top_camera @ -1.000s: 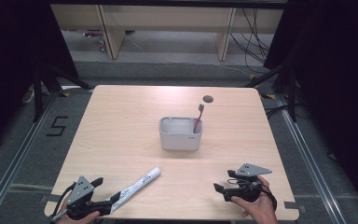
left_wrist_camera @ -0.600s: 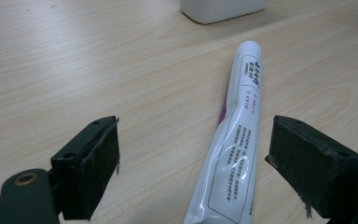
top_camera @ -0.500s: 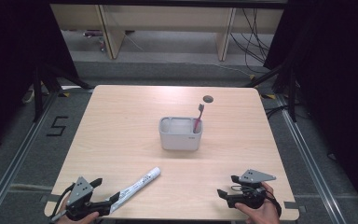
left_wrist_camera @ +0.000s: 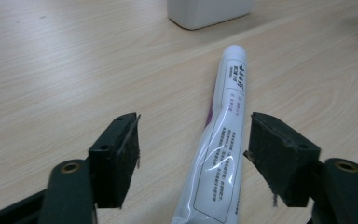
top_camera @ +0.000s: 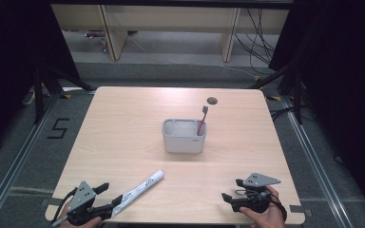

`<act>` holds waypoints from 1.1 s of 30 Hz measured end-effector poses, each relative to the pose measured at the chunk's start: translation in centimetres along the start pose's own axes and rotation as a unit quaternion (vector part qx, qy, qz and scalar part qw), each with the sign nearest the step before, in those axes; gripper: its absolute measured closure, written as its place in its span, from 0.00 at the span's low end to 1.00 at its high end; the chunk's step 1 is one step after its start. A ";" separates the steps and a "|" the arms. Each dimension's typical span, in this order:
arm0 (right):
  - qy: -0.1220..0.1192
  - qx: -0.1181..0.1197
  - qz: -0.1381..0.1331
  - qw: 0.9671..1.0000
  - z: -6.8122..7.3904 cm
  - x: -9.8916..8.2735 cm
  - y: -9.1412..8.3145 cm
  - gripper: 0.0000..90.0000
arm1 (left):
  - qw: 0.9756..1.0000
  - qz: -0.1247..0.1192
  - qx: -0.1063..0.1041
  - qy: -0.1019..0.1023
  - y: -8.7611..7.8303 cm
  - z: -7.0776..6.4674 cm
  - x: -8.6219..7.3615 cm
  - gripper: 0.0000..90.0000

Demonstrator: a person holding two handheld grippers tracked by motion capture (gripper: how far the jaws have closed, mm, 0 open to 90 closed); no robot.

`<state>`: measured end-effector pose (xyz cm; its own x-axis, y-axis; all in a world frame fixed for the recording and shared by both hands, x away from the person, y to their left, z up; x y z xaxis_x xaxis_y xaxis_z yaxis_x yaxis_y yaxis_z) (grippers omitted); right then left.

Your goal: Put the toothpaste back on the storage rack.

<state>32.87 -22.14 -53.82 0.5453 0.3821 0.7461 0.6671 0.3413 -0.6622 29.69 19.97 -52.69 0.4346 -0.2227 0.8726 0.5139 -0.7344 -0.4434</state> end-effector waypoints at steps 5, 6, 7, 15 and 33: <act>-0.004 0.005 0.004 1.000 0.1 -0.1 0.1 0.26 | 1.000 -0.005 -0.018 0.021 0.0 -0.6 0.1 0.61; -0.002 0.006 0.005 1.000 0.1 -0.1 0.1 0.26 | 0.999 0.002 -0.020 0.027 -0.1 -0.8 0.1 0.67; 0.002 0.008 0.003 1.000 0.2 -0.1 0.1 0.26 | 0.999 -0.002 -0.027 0.031 0.0 -1.0 0.1 0.72; 0.012 0.014 0.014 1.000 0.7 -0.1 0.0 0.26 | 0.997 0.034 -0.064 0.032 0.6 -2.3 -0.8 0.98; -0.006 0.034 0.011 0.999 0.7 -0.1 0.2 0.27 | 0.990 0.111 -0.070 0.044 1.9 -2.5 -2.5 0.99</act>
Point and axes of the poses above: each handheld gripper's, and its own axes: y roughly forward along the jaws, x roughly out of its top, z roughly to its left, the point moved 7 cm from there along y, roughly forward along the jaws, and after that the axes turned 15 degrees about -x, right-handed, at the moved point
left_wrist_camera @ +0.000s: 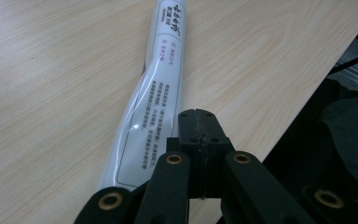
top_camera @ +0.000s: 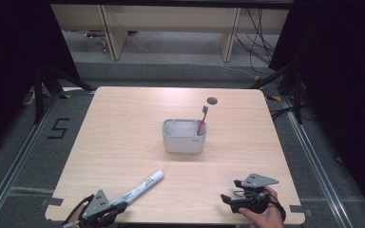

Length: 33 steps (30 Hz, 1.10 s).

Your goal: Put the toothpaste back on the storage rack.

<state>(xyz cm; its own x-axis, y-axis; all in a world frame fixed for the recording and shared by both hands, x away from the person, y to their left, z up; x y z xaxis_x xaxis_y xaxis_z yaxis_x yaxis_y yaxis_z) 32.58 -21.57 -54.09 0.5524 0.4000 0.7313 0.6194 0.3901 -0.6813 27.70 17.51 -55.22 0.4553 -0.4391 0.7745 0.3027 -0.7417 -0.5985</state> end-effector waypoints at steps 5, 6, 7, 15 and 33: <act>-0.002 -0.002 0.000 1.000 0.0 0.0 0.0 0.27 | 1.000 0.015 0.001 0.000 0.5 0.3 -0.2 0.99; -0.001 -0.001 0.001 1.000 0.0 0.0 0.0 0.27 | 1.000 0.010 0.000 -0.002 0.8 0.3 -0.2 0.99; -0.002 -0.002 0.001 1.000 0.0 0.0 0.0 0.27 | 1.000 0.010 0.000 -0.002 0.8 0.3 -0.2 0.99; -0.006 -0.009 -0.001 1.000 -0.1 0.0 0.0 0.27 | 1.000 0.014 0.008 0.000 1.1 0.9 -0.1 0.99; -0.001 0.000 0.003 1.000 0.0 -0.1 0.0 0.28 | 0.999 0.021 0.033 0.002 1.4 3.0 0.9 0.99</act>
Point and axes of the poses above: each handheld gripper's, and its own axes: y roughly forward along the jaws, x roughly out of its top, z roughly to its left, the point moved 7 cm from there along y, roughly forward along the jaws, and after that the axes turned 15 degrees about -x, right-handed, at the moved point
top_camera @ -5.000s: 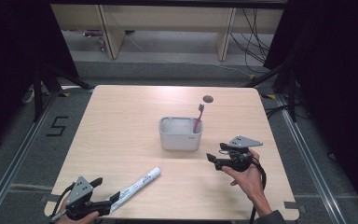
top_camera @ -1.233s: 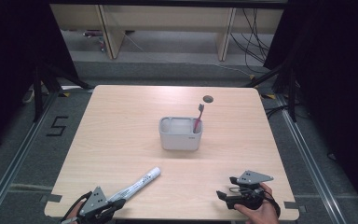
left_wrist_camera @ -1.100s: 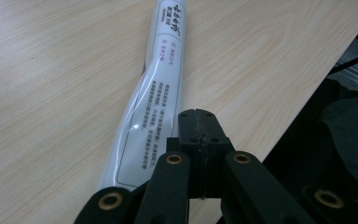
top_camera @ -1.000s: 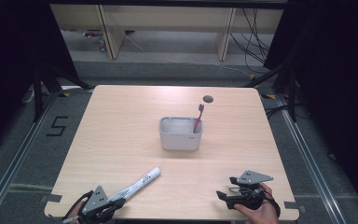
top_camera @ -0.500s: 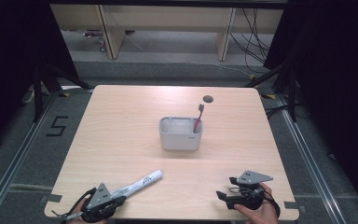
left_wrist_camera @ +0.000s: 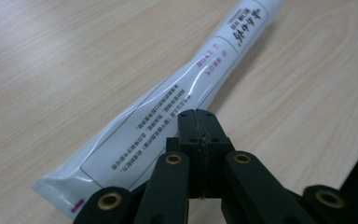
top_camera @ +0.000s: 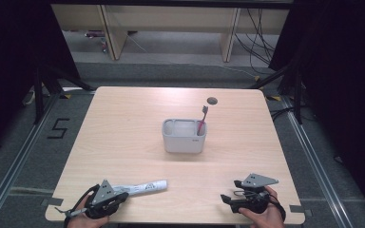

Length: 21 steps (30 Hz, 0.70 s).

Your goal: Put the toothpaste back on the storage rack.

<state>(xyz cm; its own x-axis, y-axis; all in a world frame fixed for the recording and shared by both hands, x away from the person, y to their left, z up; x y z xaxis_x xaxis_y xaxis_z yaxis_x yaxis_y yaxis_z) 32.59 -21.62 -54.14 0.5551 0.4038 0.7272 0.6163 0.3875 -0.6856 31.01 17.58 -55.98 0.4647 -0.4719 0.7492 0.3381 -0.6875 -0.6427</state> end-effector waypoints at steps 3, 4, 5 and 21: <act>0.000 -0.002 0.002 1.000 0.0 -0.1 0.0 0.28 | 1.000 0.000 0.006 0.000 0.1 0.4 0.1 0.99; 0.001 -0.001 0.002 1.000 0.0 -0.1 0.0 0.28 | 1.000 0.007 0.011 0.003 0.0 0.9 0.2 0.99; 0.001 -0.001 0.002 1.000 0.0 -0.1 0.0 0.28 | 1.000 0.007 0.011 0.003 0.0 0.9 0.2 0.99; -0.001 0.002 0.003 1.000 0.1 -0.1 0.1 0.28 | 1.000 0.007 0.017 -0.011 1.2 2.9 1.4 0.98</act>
Point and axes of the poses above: each handheld gripper's, and its own axes: y roughly forward along the jaws, x roughly out of its top, z roughly to its left, the point moved 7 cm from there along y, roughly forward along the jaws, and after that the axes turned 15 degrees about -x, right-handed, at the moved point
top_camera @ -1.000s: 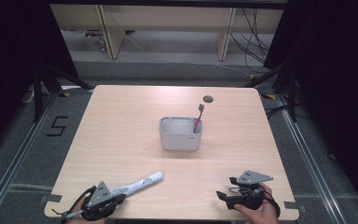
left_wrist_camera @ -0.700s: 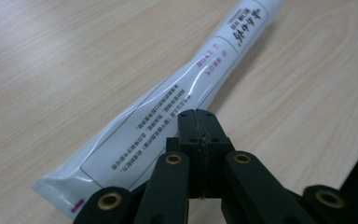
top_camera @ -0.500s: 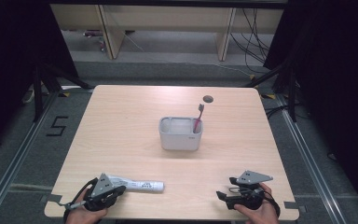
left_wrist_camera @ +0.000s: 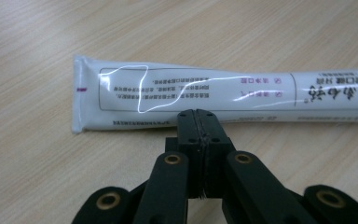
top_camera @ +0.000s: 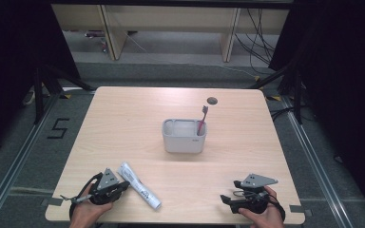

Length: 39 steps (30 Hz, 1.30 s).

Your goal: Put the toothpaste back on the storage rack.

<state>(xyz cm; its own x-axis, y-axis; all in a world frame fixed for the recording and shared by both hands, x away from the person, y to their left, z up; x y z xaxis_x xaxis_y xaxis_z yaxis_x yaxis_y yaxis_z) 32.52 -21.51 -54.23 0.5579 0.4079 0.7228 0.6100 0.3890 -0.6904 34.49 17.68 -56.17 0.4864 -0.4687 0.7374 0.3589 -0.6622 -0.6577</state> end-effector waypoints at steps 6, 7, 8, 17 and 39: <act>0.000 -0.022 -0.001 1.000 -0.1 0.0 -0.1 0.28 | 1.000 0.000 -0.001 -0.002 0.6 0.5 0.6 0.98; 0.001 -0.021 0.000 1.000 -0.1 0.0 -0.1 0.28 | 1.000 -0.002 -0.001 -0.006 0.8 0.6 0.8 0.98; 0.001 -0.021 0.000 1.000 -0.1 0.0 -0.1 0.28 | 1.000 -0.002 -0.001 -0.006 0.8 0.6 0.8 0.98; 0.000 -0.009 -0.001 1.000 0.0 0.0 0.1 0.28 | 1.000 0.005 -0.003 -0.001 1.5 0.9 1.6 0.98; -0.002 0.002 0.003 1.000 0.0 -0.1 0.0 0.28 | 1.000 0.013 -0.014 0.004 3.0 1.0 3.1 0.97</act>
<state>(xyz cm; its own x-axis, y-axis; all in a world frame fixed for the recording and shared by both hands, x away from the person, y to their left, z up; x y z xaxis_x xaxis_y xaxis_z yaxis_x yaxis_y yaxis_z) 32.49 -21.50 -54.29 0.5592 0.4142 0.7181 0.6041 0.3896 -0.6952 37.86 14.80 -55.95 0.4886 -0.4907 0.7214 0.3235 -0.6660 -0.6721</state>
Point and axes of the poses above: each handheld gripper's, and its own axes: y roughly forward along the jaws, x roughly out of its top, z roughly to its left, the point moved 7 cm from there along y, roughly forward along the jaws, and after that the axes turned 15 degrees about -x, right-handed, at the moved point
